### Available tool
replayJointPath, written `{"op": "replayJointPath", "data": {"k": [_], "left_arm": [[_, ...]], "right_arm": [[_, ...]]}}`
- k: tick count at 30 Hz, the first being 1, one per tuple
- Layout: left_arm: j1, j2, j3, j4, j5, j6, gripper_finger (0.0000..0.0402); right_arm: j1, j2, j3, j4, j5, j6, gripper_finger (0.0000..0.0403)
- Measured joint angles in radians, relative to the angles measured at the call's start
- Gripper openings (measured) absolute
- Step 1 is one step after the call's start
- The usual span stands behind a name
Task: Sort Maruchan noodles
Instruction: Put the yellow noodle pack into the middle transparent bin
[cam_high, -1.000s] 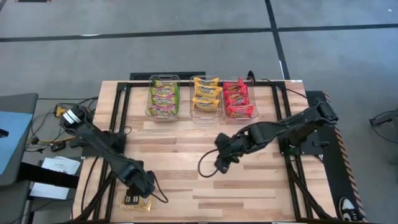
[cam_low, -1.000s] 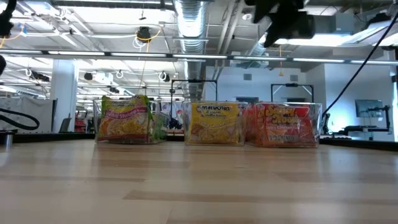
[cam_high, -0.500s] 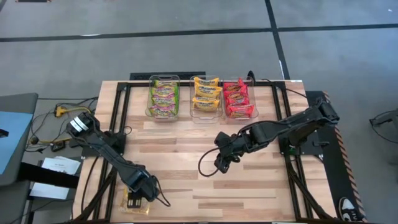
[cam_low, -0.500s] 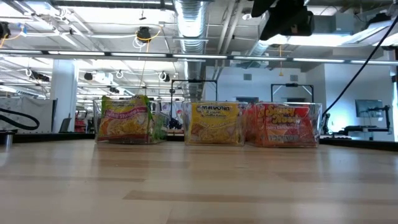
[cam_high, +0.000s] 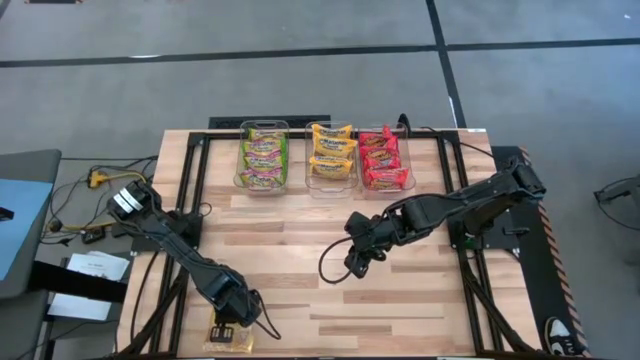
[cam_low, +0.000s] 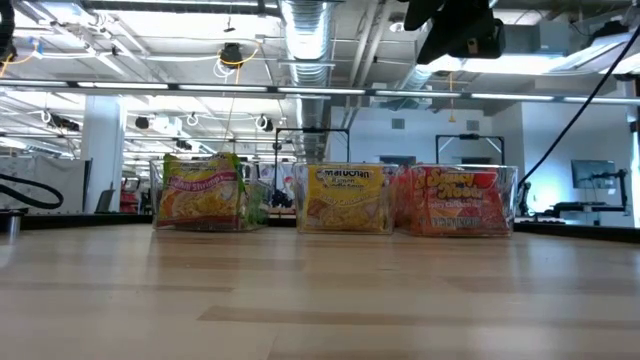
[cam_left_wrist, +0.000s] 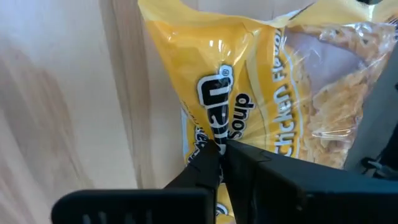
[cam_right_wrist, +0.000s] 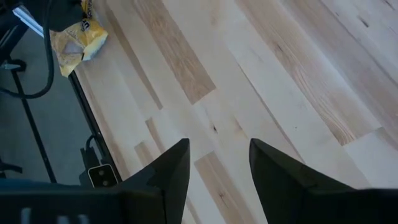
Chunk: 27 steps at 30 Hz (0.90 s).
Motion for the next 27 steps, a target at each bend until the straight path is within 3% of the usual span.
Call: {"op": "replayJointPath", "data": {"k": [8, 23, 27], "left_arm": [[0.11, -0.048, -0.005, -0.084, 0.008, 0.137, 0.0], [0.424, -0.222, -0.004, -0.06, -0.006, 0.416, 0.0], [0.491, -0.262, -0.003, -0.044, -0.006, 0.469, 0.0]], "right_arm": [[0.0, 0.0, 0.0, 0.0, -0.003, 0.0, 0.0182], [-0.054, 0.0, 0.0, -0.008, -0.008, -0.027, 0.0181], [-0.096, 0.0, 0.0, -0.007, -0.068, -0.046, 0.0182]]}}
